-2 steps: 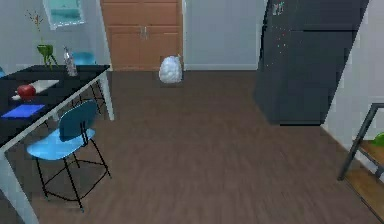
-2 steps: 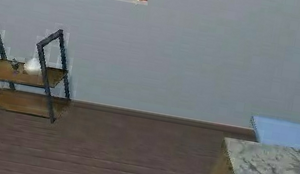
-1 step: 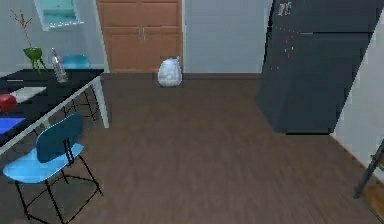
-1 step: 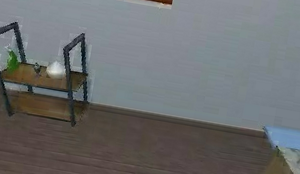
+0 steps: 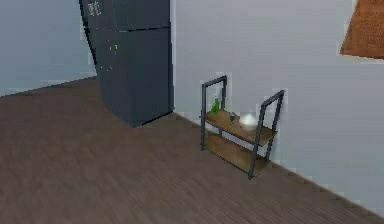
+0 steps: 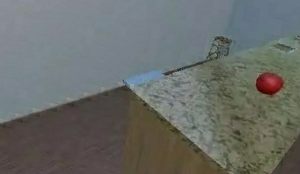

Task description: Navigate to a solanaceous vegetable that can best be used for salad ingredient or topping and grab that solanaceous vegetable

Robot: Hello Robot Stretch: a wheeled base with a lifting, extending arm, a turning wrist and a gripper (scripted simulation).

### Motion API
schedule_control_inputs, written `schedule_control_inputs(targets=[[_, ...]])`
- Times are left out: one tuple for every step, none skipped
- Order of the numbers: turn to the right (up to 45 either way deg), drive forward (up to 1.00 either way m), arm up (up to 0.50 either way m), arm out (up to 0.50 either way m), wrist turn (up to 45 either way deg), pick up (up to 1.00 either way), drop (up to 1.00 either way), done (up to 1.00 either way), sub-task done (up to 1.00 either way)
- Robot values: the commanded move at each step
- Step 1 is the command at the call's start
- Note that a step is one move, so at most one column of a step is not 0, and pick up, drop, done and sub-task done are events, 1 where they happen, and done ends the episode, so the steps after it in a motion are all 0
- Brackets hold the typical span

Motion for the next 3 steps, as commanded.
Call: schedule_control_inputs(targets=[[30.0, 0.00, 0.00, 0.00, 0.0, 0.00, 0.00, 0.00, 0.00], [39.0, 0.00, 0.00, 0.00, 0.0, 0.00, 0.00, 0.00, 0.00], [0.0, 0.85, 0.00, 0.00, 0.0, 0.00, 0.00, 0.00, 0.00]])
